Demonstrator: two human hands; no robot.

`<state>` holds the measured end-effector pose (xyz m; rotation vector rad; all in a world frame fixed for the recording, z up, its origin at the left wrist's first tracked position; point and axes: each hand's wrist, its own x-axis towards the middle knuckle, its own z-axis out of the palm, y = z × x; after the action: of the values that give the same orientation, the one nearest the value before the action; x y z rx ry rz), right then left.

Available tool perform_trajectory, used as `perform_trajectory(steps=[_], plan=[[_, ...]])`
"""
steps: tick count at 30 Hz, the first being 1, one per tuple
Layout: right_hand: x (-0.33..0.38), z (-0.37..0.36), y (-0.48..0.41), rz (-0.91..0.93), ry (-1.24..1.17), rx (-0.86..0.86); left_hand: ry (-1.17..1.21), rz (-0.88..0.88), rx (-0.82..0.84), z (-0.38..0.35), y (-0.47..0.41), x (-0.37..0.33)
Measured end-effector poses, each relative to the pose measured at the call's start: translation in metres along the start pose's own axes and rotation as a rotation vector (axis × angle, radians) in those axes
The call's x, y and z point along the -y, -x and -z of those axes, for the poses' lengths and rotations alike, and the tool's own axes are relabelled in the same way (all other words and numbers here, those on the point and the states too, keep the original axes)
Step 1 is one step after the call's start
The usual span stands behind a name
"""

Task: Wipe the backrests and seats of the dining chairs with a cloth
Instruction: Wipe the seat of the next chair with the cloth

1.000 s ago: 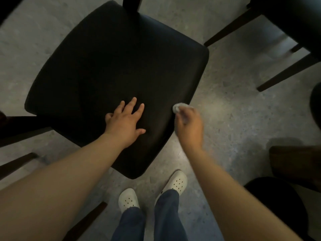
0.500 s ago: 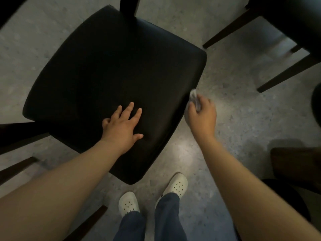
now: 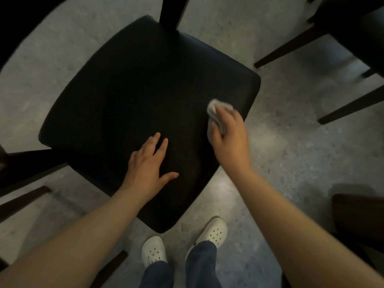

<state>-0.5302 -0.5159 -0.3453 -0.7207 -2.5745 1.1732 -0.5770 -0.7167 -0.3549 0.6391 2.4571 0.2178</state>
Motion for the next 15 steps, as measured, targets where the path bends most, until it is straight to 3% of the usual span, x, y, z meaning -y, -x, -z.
perform_trajectory(steps=[3, 8, 11, 15], plan=[[0.017, -0.023, -0.067, 0.132, 0.15, 0.055, -0.018, -0.038, -0.002, -0.002, -0.002, 0.005], [0.008, -0.06, -0.107, 0.314, 0.523, 0.383, -0.044, -0.046, -0.026, -0.009, -0.005, 0.013], [-0.011, -0.04, -0.087, 0.345, 0.46, 0.398, -0.05, -0.041, -0.026, -0.011, -0.006, 0.014], [-0.042, 0.024, 0.009, 0.25, 0.227, 0.5, -0.067, -0.021, 0.005, -0.005, -0.004, 0.008]])
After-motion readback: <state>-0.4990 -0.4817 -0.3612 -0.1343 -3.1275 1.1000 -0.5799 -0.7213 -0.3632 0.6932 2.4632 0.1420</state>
